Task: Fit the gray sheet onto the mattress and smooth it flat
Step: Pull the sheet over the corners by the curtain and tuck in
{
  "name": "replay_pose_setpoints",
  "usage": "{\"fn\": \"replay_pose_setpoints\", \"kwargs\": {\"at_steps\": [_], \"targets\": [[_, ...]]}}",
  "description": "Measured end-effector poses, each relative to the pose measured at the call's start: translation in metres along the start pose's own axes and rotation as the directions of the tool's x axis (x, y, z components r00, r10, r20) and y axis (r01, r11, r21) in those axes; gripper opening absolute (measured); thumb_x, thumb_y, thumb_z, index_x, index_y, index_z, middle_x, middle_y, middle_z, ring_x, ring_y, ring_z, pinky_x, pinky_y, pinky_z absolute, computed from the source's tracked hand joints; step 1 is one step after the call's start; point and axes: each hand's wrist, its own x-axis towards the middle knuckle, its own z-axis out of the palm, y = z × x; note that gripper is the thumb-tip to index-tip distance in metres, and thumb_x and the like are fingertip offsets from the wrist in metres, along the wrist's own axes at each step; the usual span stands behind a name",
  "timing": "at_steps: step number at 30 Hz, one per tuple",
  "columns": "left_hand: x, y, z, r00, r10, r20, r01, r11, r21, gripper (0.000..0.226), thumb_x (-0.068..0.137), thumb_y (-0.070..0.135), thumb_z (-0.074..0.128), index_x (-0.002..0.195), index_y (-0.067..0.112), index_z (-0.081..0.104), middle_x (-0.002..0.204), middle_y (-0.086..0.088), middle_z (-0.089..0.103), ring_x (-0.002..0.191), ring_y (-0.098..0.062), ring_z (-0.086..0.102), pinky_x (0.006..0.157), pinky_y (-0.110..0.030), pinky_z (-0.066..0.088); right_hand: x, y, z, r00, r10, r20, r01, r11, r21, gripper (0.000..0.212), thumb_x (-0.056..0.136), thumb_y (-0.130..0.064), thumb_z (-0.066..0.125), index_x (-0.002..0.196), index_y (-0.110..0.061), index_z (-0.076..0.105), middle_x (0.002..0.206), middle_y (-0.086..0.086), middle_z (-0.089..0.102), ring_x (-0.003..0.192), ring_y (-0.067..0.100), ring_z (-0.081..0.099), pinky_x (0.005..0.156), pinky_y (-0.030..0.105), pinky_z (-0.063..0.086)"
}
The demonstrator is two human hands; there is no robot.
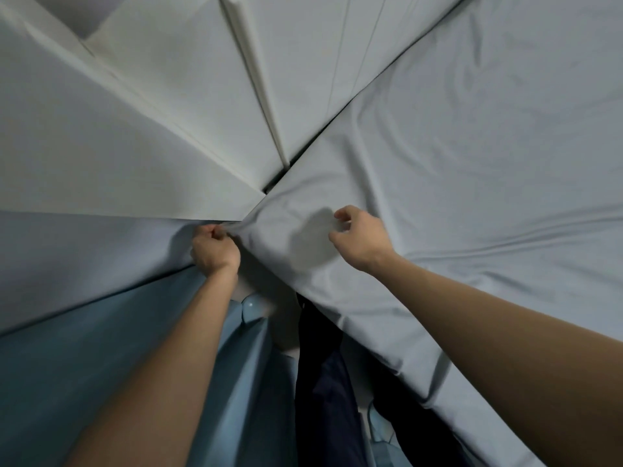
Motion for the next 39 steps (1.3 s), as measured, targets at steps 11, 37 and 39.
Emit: {"fn": "replay_pose_setpoints", "kwargs": {"at_steps": [11, 37, 39], "targets": [[-0.073, -0.012, 0.025, 0.992, 0.111, 0.063, -0.077, 0.916, -0.394, 0.007, 0.090, 0.018, 0.067, 0.091, 0.013, 0.071, 0.072, -0.001, 0.068, 0.067, -0.015, 0.062, 0.069, -0.032, 0.053, 0.001, 0.020, 0.001, 0.992, -0.103, -0.073, 0.102, 0.995, -0.010, 0.037, 0.086, -0.022, 0.057, 0.123, -0.021, 0.062, 0.126, 0.000, 0.057, 0.110, 0.019, 0.058, 0.092, 0.034, 0.050], [-0.068, 0.004, 0.036, 0.997, 0.071, -0.012, -0.069, 0.886, -0.459, 0.011, 0.085, 0.008, 0.073, 0.096, 0.007, 0.072, 0.074, 0.011, 0.066, 0.060, 0.009, 0.060, 0.067, -0.011, 0.048, 0.005, 0.025, 0.012, 0.933, -0.354, 0.064, 0.354, 0.873, -0.335, 0.081, 0.081, -0.030, 0.065, 0.152, -0.033, 0.026, 0.165, -0.002, 0.004, 0.151, 0.020, 0.007, 0.120, 0.037, 0.020], [-0.066, 0.001, 0.034, 0.996, 0.075, -0.040, -0.085, 0.875, -0.477, 0.011, 0.084, 0.008, 0.074, 0.094, 0.005, 0.074, 0.074, 0.009, 0.068, 0.062, 0.007, 0.061, 0.069, -0.015, 0.050, 0.007, 0.025, 0.015, 0.939, -0.327, 0.106, 0.342, 0.864, -0.369, 0.084, 0.082, -0.032, 0.063, 0.153, -0.038, 0.018, 0.165, -0.003, -0.005, 0.152, 0.020, -0.003, 0.122, 0.038, 0.013]]}}
